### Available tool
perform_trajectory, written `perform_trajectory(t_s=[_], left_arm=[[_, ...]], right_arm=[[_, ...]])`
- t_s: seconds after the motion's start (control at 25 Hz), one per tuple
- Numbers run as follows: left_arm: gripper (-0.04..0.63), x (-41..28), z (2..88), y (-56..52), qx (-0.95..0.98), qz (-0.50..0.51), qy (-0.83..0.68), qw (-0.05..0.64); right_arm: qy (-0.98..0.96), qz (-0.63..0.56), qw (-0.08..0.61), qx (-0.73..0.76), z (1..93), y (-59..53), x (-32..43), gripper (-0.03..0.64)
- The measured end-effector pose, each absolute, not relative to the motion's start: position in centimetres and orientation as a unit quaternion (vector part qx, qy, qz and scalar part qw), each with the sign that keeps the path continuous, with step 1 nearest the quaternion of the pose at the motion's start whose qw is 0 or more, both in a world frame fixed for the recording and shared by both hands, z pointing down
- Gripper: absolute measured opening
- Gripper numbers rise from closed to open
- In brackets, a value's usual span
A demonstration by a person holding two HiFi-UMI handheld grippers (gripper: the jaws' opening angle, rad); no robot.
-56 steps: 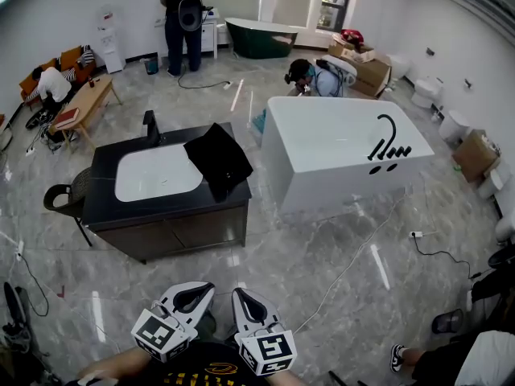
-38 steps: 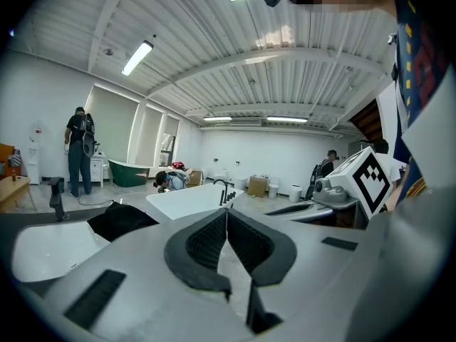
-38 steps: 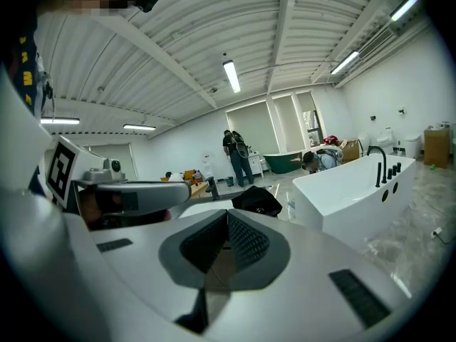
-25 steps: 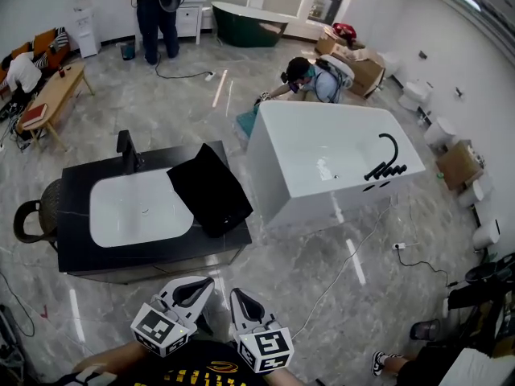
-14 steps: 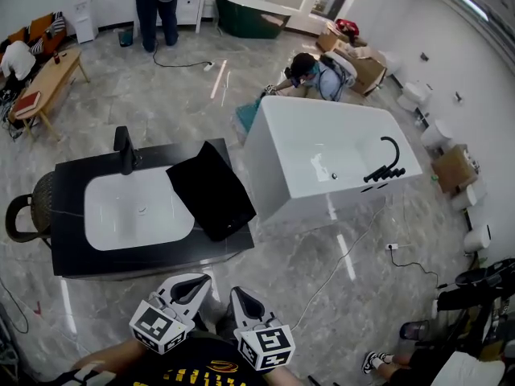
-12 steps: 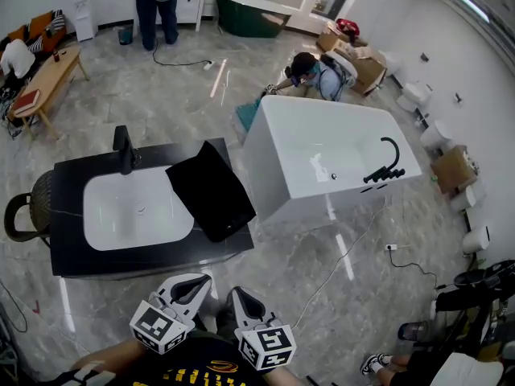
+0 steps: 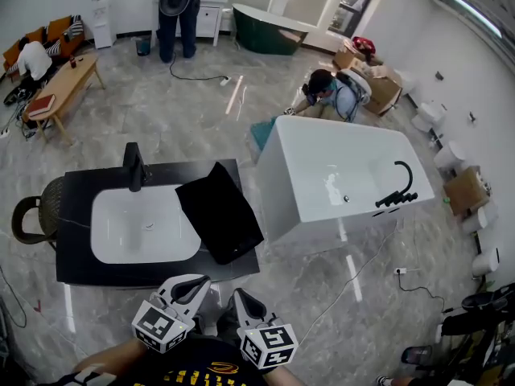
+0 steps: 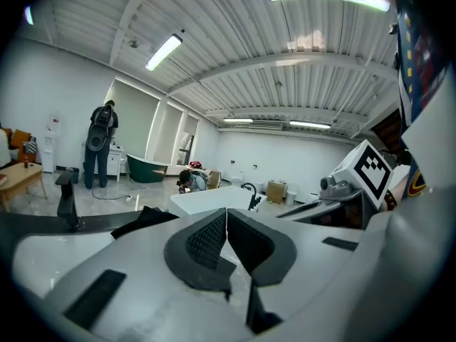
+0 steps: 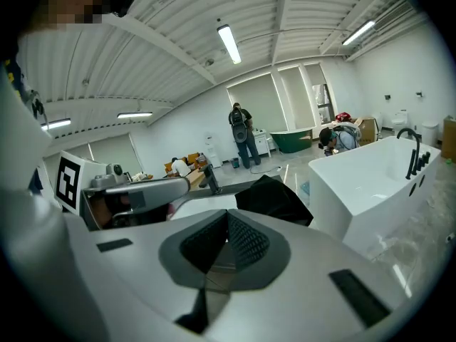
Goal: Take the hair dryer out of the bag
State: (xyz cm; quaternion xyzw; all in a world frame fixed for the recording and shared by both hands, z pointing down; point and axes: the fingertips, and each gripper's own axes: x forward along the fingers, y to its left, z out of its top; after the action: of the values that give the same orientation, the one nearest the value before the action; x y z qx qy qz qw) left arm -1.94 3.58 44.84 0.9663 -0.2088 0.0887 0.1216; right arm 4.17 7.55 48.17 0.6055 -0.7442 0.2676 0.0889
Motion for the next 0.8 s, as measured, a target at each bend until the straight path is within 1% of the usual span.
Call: perform_trajectory(t_s=[0.24, 0.48, 0.64, 0.8], left_arm=[[0.005, 0.8, 46.1, -0.2, 0.96, 0.1, -0.234, 0.12], [0.005, 4.2, 49.5, -3.7, 0.951, 0.138, -0.264, 0.079], [0.006, 6.2, 52.2, -6.0, 0.942, 0.164, -0.284, 0.069], [0.006, 6.8, 55.0, -7.5, 0.928, 0.195, -0.312, 0.06]], right_arm=[[-0.74, 0.295, 0.083, 0.598, 49.5, 5.1, 7.9, 0.008], [-0.738, 0.323, 0.081, 0.586, 51.1, 2.3, 12.3, 0.008], [-0.741, 0.331, 0.082, 0.579, 52.3, 0.5, 15.1, 0.008], [-0.739, 0.345, 0.089, 0.572, 54.4, -0.9, 17.5, 0.008]])
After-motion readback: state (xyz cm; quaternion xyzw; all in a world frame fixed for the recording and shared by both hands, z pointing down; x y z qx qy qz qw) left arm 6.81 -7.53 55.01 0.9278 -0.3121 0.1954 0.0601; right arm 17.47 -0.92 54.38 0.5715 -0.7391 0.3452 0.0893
